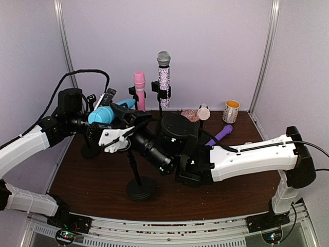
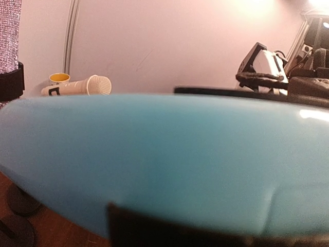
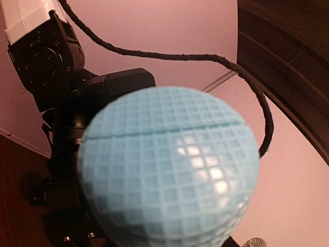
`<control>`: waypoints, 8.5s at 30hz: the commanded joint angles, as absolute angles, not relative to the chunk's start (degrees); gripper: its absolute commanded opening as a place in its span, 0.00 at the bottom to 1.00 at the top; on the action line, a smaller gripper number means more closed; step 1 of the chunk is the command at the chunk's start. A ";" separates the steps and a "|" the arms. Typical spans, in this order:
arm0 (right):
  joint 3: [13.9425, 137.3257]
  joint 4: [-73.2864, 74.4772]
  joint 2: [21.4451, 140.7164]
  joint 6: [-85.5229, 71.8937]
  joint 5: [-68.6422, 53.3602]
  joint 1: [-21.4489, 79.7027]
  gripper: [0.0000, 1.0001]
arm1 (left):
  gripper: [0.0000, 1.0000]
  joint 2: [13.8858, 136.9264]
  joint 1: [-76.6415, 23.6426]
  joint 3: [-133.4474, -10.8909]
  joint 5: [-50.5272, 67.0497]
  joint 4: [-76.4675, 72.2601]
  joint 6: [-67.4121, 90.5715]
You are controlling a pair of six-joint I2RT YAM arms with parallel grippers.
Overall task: Remove the microphone from the stand
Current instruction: Remove the microphone from the microphone stand, then place the microphone stand at the center of the board, then place the microphone at the center of the board, then adjust the microphone stand at the center of the board.
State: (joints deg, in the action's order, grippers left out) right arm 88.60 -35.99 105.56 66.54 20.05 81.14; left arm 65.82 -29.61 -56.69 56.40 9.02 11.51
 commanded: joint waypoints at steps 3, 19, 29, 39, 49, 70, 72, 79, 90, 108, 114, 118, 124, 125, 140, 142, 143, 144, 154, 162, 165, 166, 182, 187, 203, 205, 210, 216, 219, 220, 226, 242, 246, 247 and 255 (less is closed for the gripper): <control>95.33 -44.02 104.75 65.60 5.10 90.10 0.00 | 0.00 70.43 -25.57 -58.12 42.43 10.97 13.09; 96.01 -40.66 104.17 64.15 3.67 92.45 0.00 | 0.00 70.71 -23.70 -57.84 37.94 10.33 9.11; 94.46 -40.13 102.31 60.22 4.73 92.61 0.00 | 0.00 71.00 -22.09 -58.07 36.85 9.17 7.95; 87.88 -44.51 95.00 43.78 22.86 88.11 0.00 | 0.00 71.09 -22.05 -61.45 38.23 11.22 4.37; 67.35 -4.18 67.69 -26.97 41.83 64.04 0.00 | 0.00 71.64 -22.07 -69.14 41.67 16.78 -6.36; 54.07 12.57 78.00 -62.04 15.13 23.26 0.00 | 0.20 69.31 -22.14 -62.50 44.26 15.90 -10.23; 56.21 13.64 81.40 -61.62 14.84 22.76 0.00 | 0.26 68.37 -22.14 -61.75 44.40 16.16 -10.89; 60.35 15.74 89.07 -61.65 15.50 21.07 0.00 | 0.67 64.66 -22.12 -60.07 43.99 20.49 -13.72; 64.68 19.71 97.46 -61.68 14.33 19.82 0.24 | 0.76 56.61 -22.06 -58.05 40.13 25.21 -15.72; 66.33 19.08 97.81 -59.52 12.77 19.73 0.50 | 0.72 54.94 -22.02 -58.79 41.12 31.92 -20.02; 64.34 15.91 92.51 -55.78 13.44 20.93 0.45 | 0.65 55.99 -19.43 -57.38 44.63 32.97 -18.78; 59.79 11.29 85.21 -53.59 15.94 26.21 0.41 | 0.55 58.32 -16.59 -56.53 47.50 37.99 -24.33; 50.67 -2.08 73.94 -44.15 25.72 44.58 0.38 | 0.49 62.98 -13.22 -55.29 49.64 44.49 -32.14; 49.71 -5.05 73.53 -41.49 26.66 48.00 0.38 | 0.49 64.10 -12.96 -55.50 50.37 44.71 -31.11; 66.02 -17.33 102.75 -28.85 8.69 67.11 0.33 | 0.53 80.68 -10.22 -57.07 60.65 46.17 -26.82; 67.08 -18.26 104.58 -28.84 6.94 67.15 0.32 | 0.53 82.51 -9.58 -57.33 61.25 47.31 -28.53; 67.70 -18.48 105.47 -28.83 6.11 67.12 0.32 | 0.53 83.34 -9.32 -57.43 61.87 48.08 -29.69; 68.47 -18.35 106.46 -28.87 5.40 67.14 0.31 | 0.53 84.12 -9.05 -57.66 62.56 48.71 -30.69; 74.69 -15.99 112.71 -29.62 1.08 67.08 0.26 | 0.49 92.63 -8.73 -62.49 68.20 59.10 -42.63; 74.45 -16.65 113.05 -29.75 0.18 67.10 0.25 | 0.42 92.14 -8.77 -61.34 66.36 54.12 -41.51; 74.26 -16.91 112.61 -29.19 0.18 67.20 0.27 | 0.38 87.70 -8.70 -59.11 64.27 47.30 -38.93; 73.77 -17.26 112.01 -28.74 1.01 67.42 0.29 | 0.38 86.25 -8.78 -58.54 63.49 46.17 -38.93; 84.29 -14.21 115.52 -10.76 23.95 75.33 0.51 | 0.62 74.66 -5.37 -65.07 61.77 62.05 -46.40; 86.98 -16.02 118.64 -4.16 20.97 74.86 0.40 | 0.62 71.82 -5.16 -69.13 62.05 64.95 -44.88; 88.68 -26.45 123.40 1.17 27.64 74.23 0.09 | 0.66 71.46 -5.17 -82.57 62.43 63.23 -40.51; 88.07 -27.37 123.06 2.20 26.57 73.88 0.00 | 0.66 71.94 -5.19 -84.11 61.92 63.43 -41.53; 84.56 -27.51 120.19 3.04 15.78 71.55 0.00 | 0.68 73.51 -6.99 -87.65 60.26 66.87 -48.29; 78.77 -28.24 115.89 4.16 7.38 68.83 0.01 | 0.67 75.66 -15.36 -90.77 50.10 66.97 -56.49; 76.06 -28.27 113.56 5.72 4.96 68.70 0.13 | 0.67 77.47 -17.28 -94.30 46.58 66.89 -59.85; 75.24 -28.02 112.65 5.60 4.65 68.72 0.17 | 0.67 78.06 -17.58 -95.87 45.37 66.89 -60.62; 68.08 -29.58 106.25 4.15 5.47 68.69 0.24 | 0.74 83.07 -20.59 -105.04 42.54 78.04 -72.76; 56.94 -32.76 96.08 4.94 13.42 68.66 0.20 | 0.69 96.88 -26.73 -120.00 39.50 95.01 -75.96; 56.07 -32.93 95.16 5.21 14.35 68.61 0.19 | 0.60 97.26 -27.11 -121.01 41.12 92.48 -71.14; 55.91 -32.95 94.91 5.22 14.65 68.58 0.18 | 0.54 97.25 -27.27 -121.22 40.69 90.57 -67.68; 53.85 -34.71 93.35 5.00 18.88 68.48 0.16 | 0.33 84.87 -28.73 -103.57 26.83 56.99 -34.52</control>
